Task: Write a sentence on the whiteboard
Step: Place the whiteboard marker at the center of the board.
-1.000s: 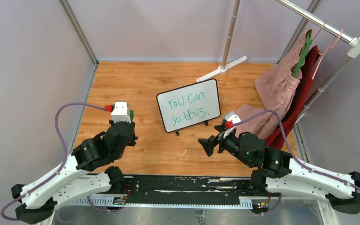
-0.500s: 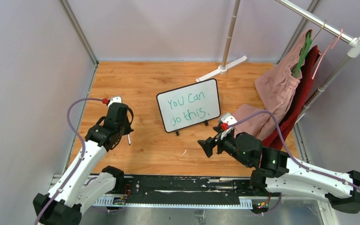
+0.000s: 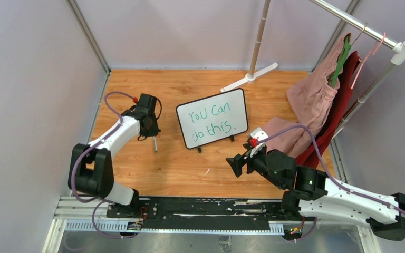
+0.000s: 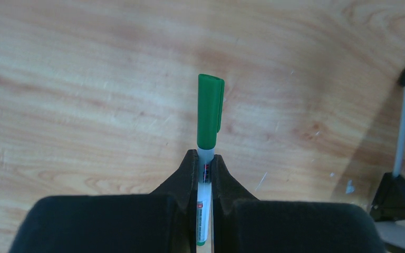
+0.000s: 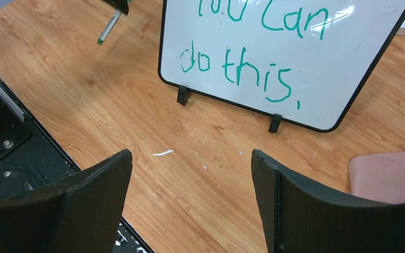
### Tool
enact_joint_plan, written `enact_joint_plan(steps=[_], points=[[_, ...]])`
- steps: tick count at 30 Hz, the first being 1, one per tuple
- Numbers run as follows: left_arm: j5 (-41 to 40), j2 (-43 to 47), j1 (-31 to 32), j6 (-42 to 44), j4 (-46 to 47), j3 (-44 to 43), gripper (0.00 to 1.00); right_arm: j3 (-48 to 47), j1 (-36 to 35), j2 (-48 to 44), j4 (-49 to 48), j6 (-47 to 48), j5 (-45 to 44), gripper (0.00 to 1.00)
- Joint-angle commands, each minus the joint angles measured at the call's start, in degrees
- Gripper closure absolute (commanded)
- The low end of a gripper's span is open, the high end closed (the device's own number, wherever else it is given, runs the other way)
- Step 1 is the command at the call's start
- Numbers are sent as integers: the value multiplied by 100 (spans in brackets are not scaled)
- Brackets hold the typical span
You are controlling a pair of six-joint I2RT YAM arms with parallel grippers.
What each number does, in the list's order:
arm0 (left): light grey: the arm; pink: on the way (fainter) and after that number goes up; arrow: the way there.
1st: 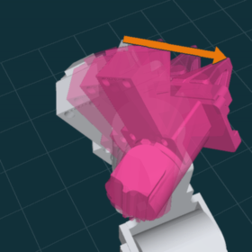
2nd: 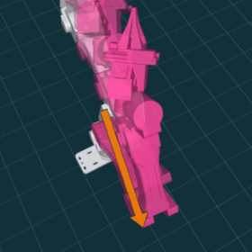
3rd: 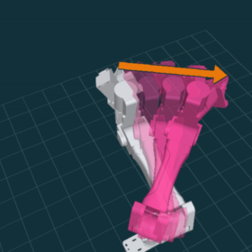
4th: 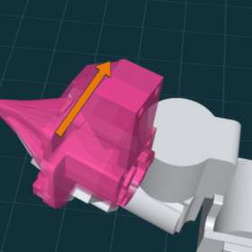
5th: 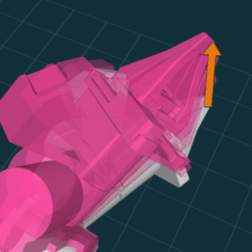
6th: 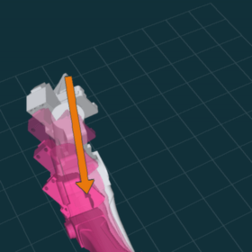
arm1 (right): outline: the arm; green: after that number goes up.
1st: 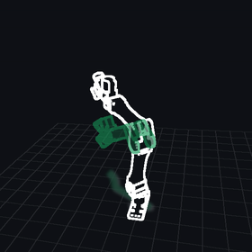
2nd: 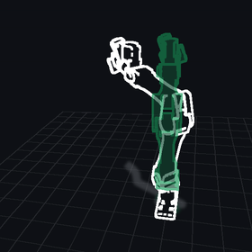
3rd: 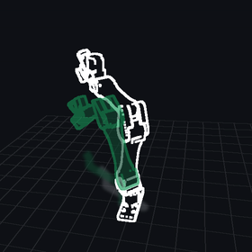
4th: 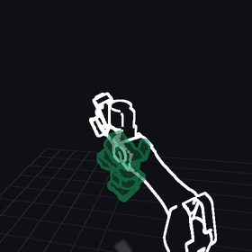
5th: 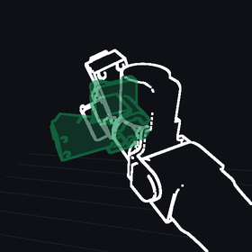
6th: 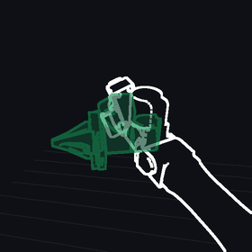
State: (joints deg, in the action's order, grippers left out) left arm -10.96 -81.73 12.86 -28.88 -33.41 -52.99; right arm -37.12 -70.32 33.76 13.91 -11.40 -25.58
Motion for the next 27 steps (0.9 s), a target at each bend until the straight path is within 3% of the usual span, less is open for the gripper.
enact_joint_plan(steps=[1, 13, 27], points=[[53, -591, -36, 407, 11, -756, 100, -319, 55, 83, 290, -142, -102, 15], [221, -1615, -259, 893, 72, -1102, 100, -485, 56, 280, 584, -236, -224, 15], [150, -1759, -267, 765, 509, -624, 100, -563, 57, 522, 494, -237, -461, 15]])
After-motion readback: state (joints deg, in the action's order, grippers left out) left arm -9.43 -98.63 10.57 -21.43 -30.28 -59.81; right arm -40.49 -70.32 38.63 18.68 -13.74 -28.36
